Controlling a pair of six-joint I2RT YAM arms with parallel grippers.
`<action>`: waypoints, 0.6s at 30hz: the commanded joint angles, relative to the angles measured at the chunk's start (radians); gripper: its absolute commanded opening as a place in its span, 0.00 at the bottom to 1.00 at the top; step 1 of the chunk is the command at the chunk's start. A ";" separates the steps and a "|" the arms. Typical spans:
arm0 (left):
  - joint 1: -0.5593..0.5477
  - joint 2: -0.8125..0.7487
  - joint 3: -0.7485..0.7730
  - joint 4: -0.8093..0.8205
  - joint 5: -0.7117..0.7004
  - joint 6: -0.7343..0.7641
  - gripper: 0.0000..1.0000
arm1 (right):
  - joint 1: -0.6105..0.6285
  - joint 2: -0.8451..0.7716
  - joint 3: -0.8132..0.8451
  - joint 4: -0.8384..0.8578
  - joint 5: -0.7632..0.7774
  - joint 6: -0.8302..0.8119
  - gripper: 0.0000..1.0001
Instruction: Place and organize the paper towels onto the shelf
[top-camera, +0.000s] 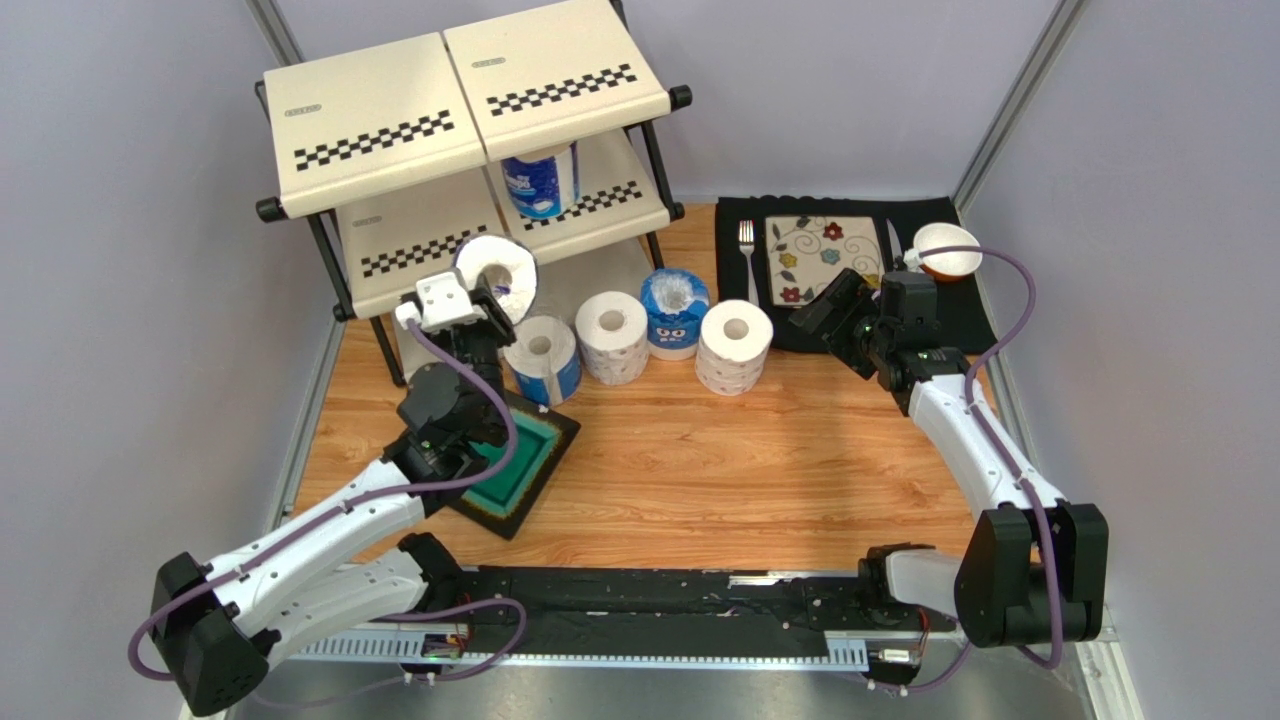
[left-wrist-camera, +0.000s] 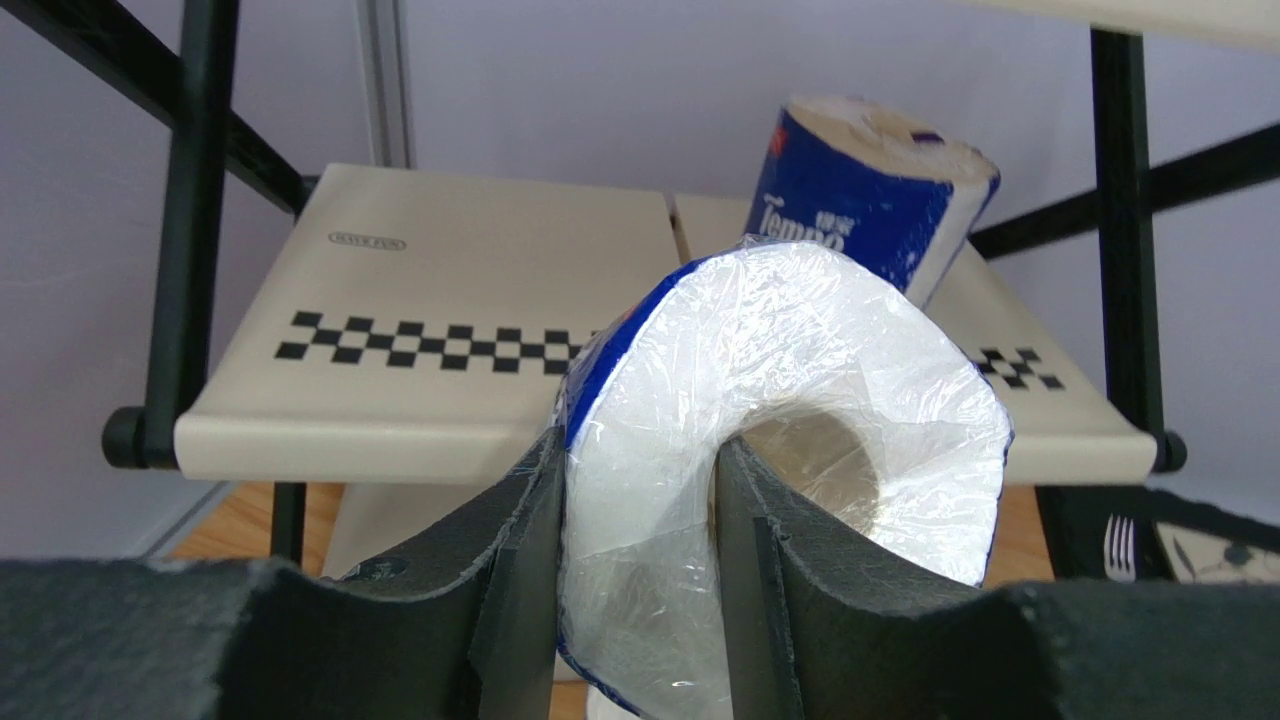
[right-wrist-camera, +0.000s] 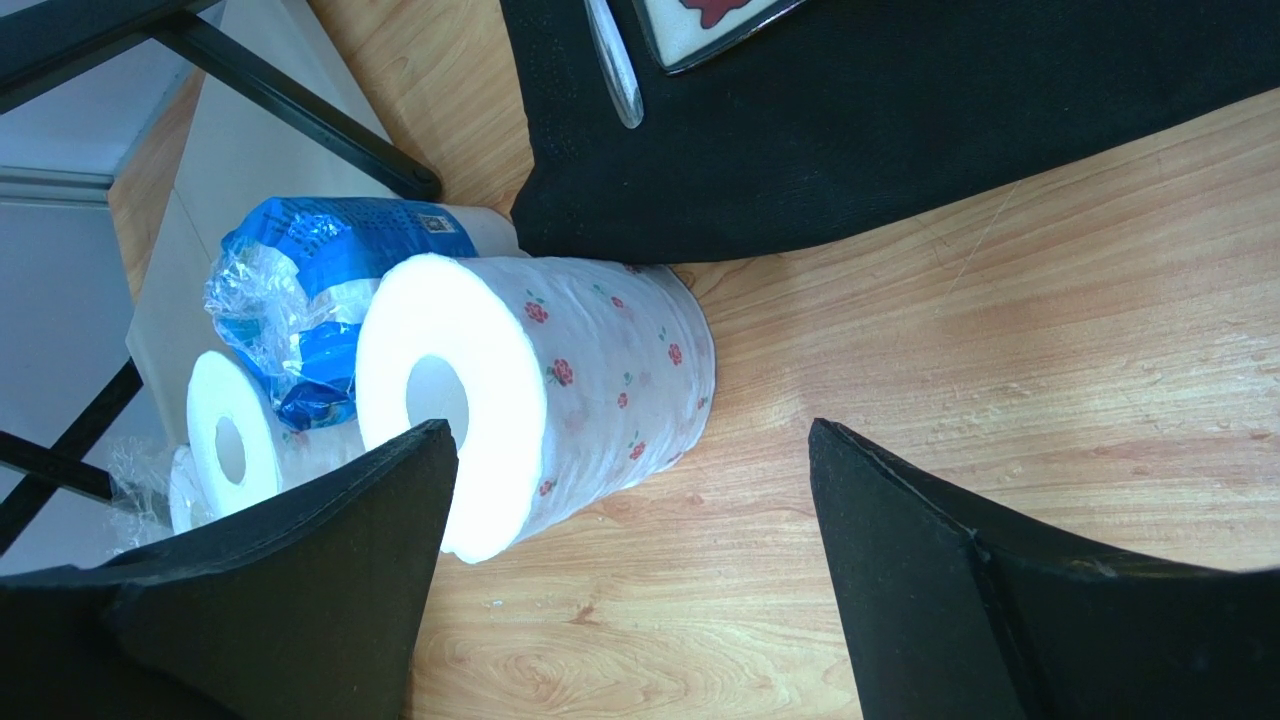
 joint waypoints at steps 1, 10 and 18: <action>0.051 -0.011 0.046 0.232 0.031 0.084 0.18 | -0.001 -0.009 0.008 0.030 -0.011 0.012 0.91; 0.171 0.055 0.124 0.137 0.123 -0.012 0.19 | -0.003 0.002 0.005 0.035 -0.017 0.012 0.91; 0.248 0.092 0.146 0.115 0.187 -0.069 0.19 | -0.004 -0.003 0.006 0.034 -0.017 0.012 0.91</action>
